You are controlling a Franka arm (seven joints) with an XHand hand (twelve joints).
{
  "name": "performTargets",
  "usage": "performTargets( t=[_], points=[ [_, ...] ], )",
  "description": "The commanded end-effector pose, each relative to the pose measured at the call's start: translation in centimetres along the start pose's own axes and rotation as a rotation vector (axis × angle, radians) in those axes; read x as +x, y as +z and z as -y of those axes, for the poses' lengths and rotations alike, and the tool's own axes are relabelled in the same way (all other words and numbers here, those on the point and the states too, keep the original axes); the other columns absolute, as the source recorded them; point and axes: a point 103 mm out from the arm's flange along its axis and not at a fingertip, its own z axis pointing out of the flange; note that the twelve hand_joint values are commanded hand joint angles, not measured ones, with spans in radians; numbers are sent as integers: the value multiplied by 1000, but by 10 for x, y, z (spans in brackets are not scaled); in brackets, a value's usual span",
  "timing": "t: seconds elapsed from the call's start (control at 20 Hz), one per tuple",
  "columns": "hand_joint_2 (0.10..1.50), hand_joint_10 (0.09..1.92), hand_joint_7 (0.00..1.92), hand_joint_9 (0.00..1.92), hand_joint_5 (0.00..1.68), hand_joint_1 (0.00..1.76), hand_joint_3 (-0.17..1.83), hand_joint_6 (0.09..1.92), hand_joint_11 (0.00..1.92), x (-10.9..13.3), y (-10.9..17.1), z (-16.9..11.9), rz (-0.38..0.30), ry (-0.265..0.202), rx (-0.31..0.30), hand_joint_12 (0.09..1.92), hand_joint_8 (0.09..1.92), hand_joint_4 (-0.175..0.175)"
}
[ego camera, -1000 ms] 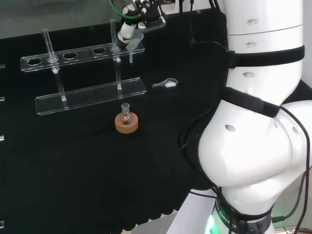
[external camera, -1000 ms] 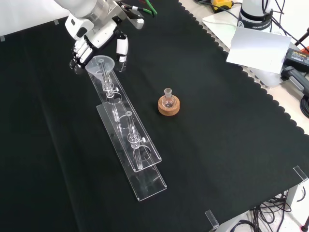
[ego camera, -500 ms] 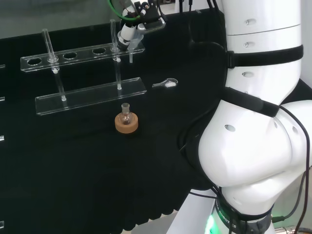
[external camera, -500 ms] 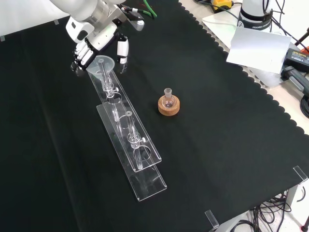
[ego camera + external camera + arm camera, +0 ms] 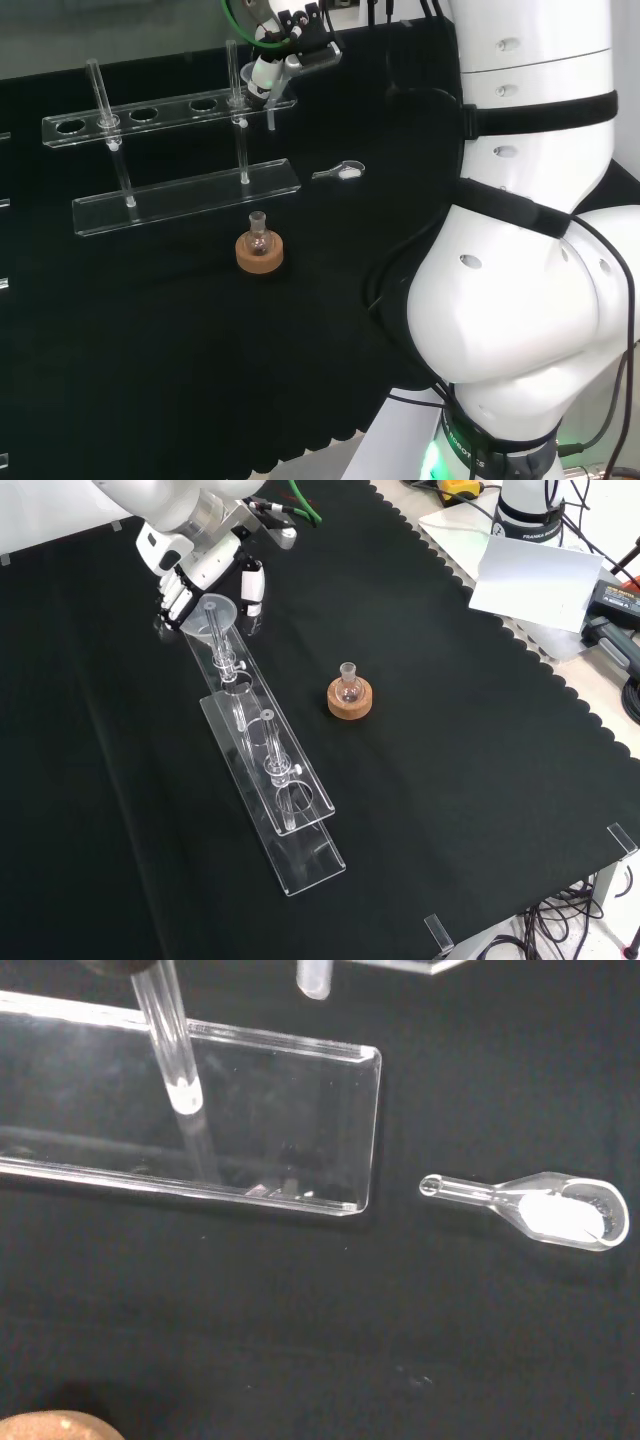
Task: Pick up the funnel from the transparent funnel stand.
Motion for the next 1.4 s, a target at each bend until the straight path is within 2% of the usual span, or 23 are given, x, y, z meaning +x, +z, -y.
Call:
performTargets(
  t=[0.05,0.25,0.4,0.55,0.85,1.4],
  points=[
    [976,649,312,577,441,735,-175,87,351,-4,-6,7,39,65,-102,1471,678,-43],
    [1047,549,470,757,681,807,-175,181,453,-4,-16,16,78,92,-182,1400,689,-30],
    [1084,490,532,832,762,847,-175,357,512,-3,-30,27,96,96,-213,1356,670,-11],
    [1100,465,559,863,765,865,-175,479,542,-2,-44,40,105,99,-226,1335,666,-3],
    [1111,460,574,879,765,875,-175,540,566,-4,-62,73,82,107,-262,1320,669,4],
    [1117,460,578,885,769,882,-175,565,567,-5,-57,139,13,129,-289,1315,671,8]
  ],
)
